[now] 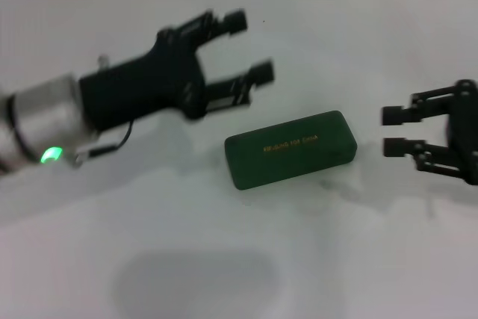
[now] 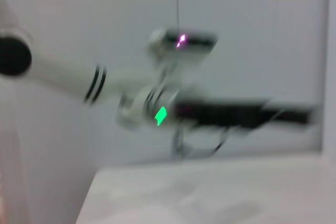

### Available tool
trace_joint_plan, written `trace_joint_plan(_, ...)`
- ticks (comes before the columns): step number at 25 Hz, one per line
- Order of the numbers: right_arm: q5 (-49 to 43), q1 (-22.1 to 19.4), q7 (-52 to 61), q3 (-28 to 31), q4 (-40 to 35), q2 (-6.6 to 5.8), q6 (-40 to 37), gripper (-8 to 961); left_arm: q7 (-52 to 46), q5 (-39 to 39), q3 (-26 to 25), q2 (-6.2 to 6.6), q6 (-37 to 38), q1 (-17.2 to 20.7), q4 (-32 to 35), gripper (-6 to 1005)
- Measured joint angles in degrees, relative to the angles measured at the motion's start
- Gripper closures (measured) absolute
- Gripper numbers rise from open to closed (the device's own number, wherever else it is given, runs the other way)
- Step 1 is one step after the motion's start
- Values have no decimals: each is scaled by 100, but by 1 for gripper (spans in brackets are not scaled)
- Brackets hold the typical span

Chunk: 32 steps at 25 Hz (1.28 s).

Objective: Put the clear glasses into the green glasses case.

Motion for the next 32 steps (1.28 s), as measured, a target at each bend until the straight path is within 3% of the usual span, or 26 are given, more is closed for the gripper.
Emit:
trace_joint_plan(3,1,-113,-571,550,446,-28,-450,475,250,9,-22,18,281,83,-159,120)
trace_joint_plan(4,-3,-154,-811,635,601,-55,-541,474,1037,119,-9,18,770,362,-702,120)
trace_joint_plan(10,-46,-264,-1458,642,732,-58,-657,467,1392,516,15,-49,1111,623,-829,120)
trace_joint_plan(14,-58,-268,-1561,635,755,19,-666,269,1458,673,17,-64,1182,620,-919,120)
trace_joint_plan(20,-67,-342,-1650,610,755,104,-674,85,1526,709,22,-76,1200,649,-968,120)
trace_joint_plan(26,-72,-500,-2114,567,821,250,-643,87,1534,759,24,-45,1218,675,-971,120)
trace_joint_plan(32,-66,-438,-2247,570,1143,258,-596,89,1538,860,20,51,1222,686,-928,120)
